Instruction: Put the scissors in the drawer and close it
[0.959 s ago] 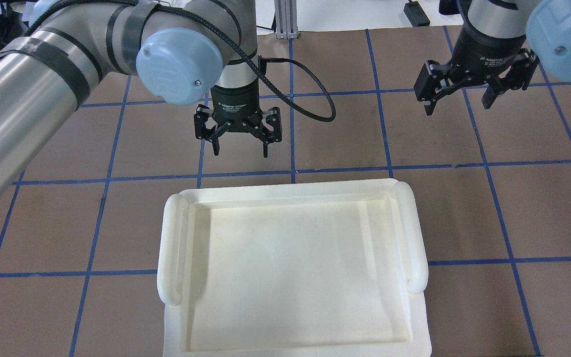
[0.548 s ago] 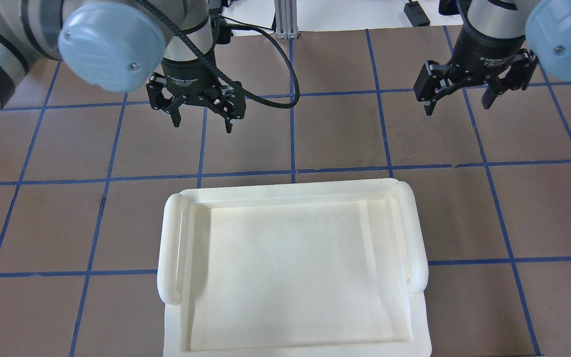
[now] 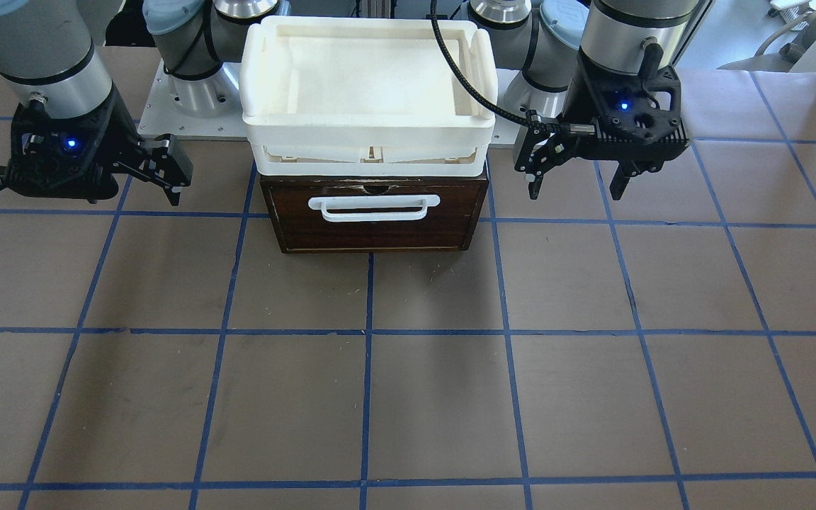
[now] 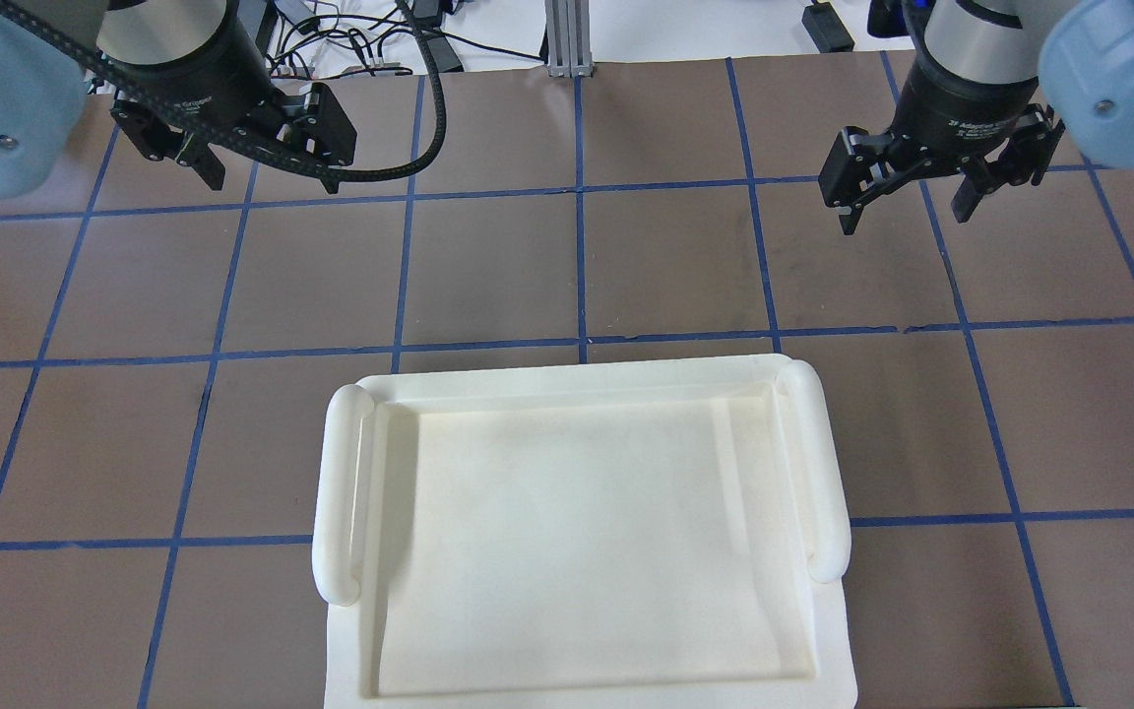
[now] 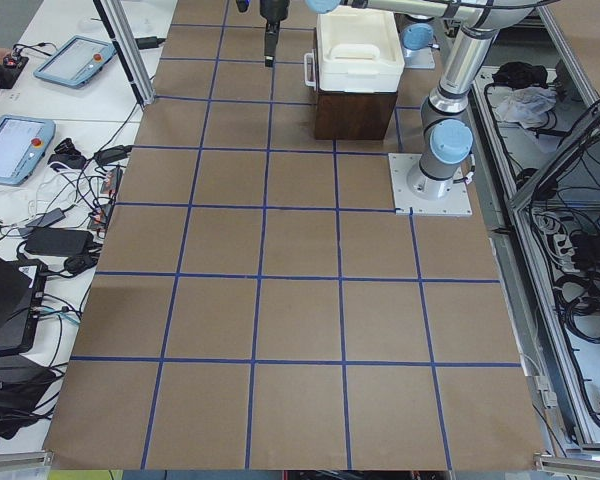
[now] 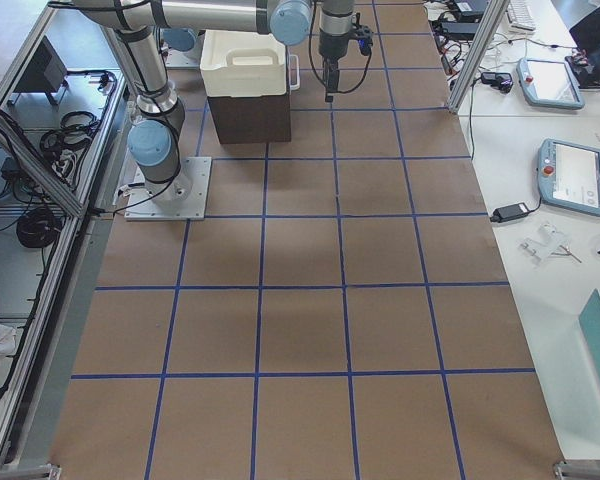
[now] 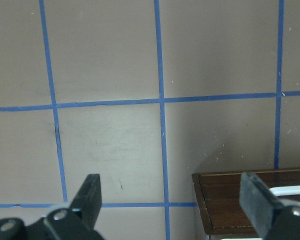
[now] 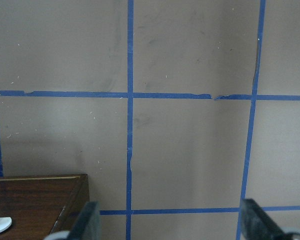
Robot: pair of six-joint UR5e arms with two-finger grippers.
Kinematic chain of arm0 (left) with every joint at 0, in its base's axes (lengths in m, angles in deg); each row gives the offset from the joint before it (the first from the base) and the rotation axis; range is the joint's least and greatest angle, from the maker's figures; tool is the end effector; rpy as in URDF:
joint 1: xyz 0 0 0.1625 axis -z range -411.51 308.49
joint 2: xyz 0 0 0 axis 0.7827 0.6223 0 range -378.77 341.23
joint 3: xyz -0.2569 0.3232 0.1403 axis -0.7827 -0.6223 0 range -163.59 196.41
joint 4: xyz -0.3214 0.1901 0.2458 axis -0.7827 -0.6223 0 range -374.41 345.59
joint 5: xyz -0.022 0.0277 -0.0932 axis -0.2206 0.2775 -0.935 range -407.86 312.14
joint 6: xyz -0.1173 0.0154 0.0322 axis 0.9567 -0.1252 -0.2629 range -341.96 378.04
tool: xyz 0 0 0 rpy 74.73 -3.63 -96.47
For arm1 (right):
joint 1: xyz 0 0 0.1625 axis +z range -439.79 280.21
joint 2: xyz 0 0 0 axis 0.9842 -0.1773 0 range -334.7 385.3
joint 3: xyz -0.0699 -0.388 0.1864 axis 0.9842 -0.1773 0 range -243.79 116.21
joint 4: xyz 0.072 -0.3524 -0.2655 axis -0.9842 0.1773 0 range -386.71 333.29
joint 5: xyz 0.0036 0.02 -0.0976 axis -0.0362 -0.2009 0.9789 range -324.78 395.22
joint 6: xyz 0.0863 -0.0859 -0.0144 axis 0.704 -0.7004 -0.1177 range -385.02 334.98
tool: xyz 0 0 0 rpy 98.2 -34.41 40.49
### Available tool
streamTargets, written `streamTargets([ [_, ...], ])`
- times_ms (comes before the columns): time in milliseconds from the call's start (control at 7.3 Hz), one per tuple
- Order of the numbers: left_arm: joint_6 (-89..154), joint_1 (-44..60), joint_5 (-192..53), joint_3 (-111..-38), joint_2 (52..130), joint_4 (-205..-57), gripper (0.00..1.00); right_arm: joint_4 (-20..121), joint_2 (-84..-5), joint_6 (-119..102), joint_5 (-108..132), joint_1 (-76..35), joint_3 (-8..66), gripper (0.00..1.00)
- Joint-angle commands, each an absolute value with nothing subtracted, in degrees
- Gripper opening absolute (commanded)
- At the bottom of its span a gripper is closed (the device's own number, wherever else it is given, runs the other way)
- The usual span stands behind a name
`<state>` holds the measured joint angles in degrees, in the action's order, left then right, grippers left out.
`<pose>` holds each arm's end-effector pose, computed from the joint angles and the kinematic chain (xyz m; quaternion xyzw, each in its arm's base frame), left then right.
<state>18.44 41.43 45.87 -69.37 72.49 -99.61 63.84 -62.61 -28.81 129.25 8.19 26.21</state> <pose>-0.1533 -0.5439 0.5128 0.0199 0.9970 -0.0686 0.0305 0.1056 -0.5427 0.4579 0.0159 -0.9992 -0.0152 0.0345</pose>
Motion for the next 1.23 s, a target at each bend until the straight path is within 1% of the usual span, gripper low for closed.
streamTargets([
  [0, 17.77, 40.6, 42.5, -70.34, 70.97, -99.65, 1.0, 63.91, -62.76, -28.8, 129.08, 8.19, 26.21, 1.0],
  [274, 17.77, 40.51, 42.66, -69.73, 69.48, -105.86, 1.0, 63.91, -62.94, -28.8, 129.61, 8.19, 26.21, 1.0],
  [548, 17.86, 39.2, 42.22, -69.2, 69.12, -107.83, 1.0, 63.73, -63.29, -28.97, 128.38, 8.36, 26.04, 1.0],
  [822, 17.86, 38.93, 42.57, -69.2, 68.68, -108.71, 1.0, 63.64, -64.61, -28.98, 121.29, 8.63, 26.04, 1.0],
  [1096, 17.86, 37.96, 42.66, -69.38, 68.68, -108.8, 1.0, 63.03, -64.79, -29.42, 121.35, 8.63, 26.13, 1.0],
])
